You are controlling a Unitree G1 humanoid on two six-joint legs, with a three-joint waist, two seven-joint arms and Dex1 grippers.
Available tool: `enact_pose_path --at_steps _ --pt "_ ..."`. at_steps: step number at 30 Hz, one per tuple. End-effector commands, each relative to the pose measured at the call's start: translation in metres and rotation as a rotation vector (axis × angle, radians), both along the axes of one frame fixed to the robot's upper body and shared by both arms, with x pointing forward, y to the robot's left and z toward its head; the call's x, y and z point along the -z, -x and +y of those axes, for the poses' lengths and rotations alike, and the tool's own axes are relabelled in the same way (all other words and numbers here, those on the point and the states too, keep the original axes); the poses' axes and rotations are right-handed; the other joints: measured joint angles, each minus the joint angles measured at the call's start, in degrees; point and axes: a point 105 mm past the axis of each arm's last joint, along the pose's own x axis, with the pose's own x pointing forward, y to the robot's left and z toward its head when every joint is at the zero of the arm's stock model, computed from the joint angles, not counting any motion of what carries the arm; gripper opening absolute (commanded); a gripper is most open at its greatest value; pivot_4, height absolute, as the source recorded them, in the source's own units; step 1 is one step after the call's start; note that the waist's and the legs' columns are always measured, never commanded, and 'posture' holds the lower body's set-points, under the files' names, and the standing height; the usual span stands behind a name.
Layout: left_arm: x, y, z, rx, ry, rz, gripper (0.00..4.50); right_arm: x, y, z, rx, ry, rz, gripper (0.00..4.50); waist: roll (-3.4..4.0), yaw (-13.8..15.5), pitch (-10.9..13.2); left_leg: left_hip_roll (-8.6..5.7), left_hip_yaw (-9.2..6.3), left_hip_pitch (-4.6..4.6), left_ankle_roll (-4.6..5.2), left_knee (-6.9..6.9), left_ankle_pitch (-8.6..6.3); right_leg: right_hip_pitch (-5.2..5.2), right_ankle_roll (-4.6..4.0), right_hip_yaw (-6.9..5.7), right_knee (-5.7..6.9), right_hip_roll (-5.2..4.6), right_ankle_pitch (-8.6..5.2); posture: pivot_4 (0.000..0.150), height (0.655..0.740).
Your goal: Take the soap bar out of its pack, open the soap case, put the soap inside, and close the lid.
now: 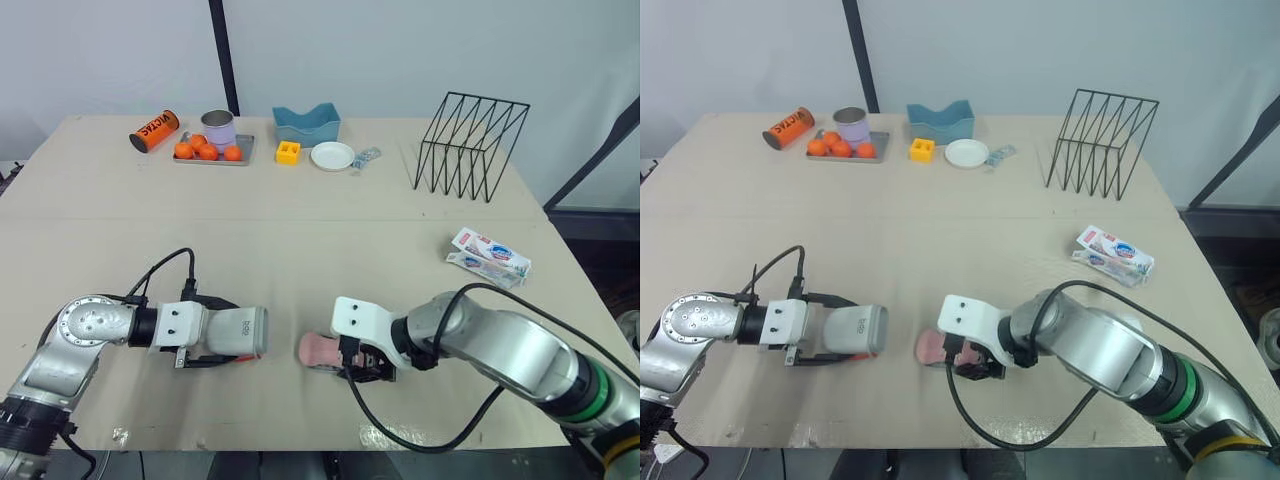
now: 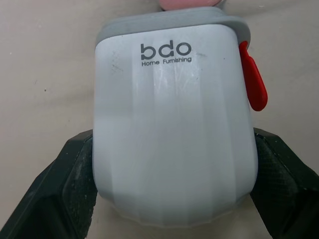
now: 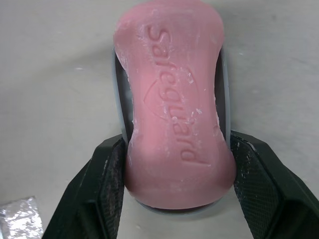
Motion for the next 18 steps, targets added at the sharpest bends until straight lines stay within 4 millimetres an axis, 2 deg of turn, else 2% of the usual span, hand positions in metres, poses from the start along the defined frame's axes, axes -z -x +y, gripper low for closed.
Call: enact_pose_path --at_steps 1,6,10,18 --pt "-0.007 -0.003 -0.008 0.043 0.003 -0.045 3.54 -0.016 -0.011 0.003 -0.01 -0.026 -0.058 2.76 0.0 0.0 0.0 0.0 0.0 0.0 0.0 0.0 0.0 0.0 0.0 0.01 0.0 0.0 0.0 0.15 0.74" --pt "-0.004 -0.007 -0.011 0.062 -0.03 -0.031 3.54 -0.026 -0.023 0.008 -0.036 -0.029 -0.11 2.76 0.02 -0.04 0.01 0.01 0.01 -0.01 0.0 -0.01 0.0 -0.03 -0.1 0.01 0.0 0.02 0.06 0.15 0.74" --pt "-0.002 -0.011 -0.012 0.064 -0.037 -0.03 3.54 -0.031 -0.024 0.013 -0.061 -0.04 -0.123 2.76 0.07 -0.01 0.04 0.01 0.01 -0.05 0.0 -0.01 0.0 -0.07 -0.11 0.0 0.0 0.03 0.06 0.15 0.74" --pt "0.003 -0.022 -0.02 0.07 -0.028 -0.047 3.54 -0.026 -0.022 0.02 -0.098 -0.037 -0.121 2.76 0.07 0.0 0.04 -0.01 -0.02 -0.08 0.0 0.02 0.0 -0.07 -0.12 -0.02 0.02 0.02 0.07 0.15 0.74"
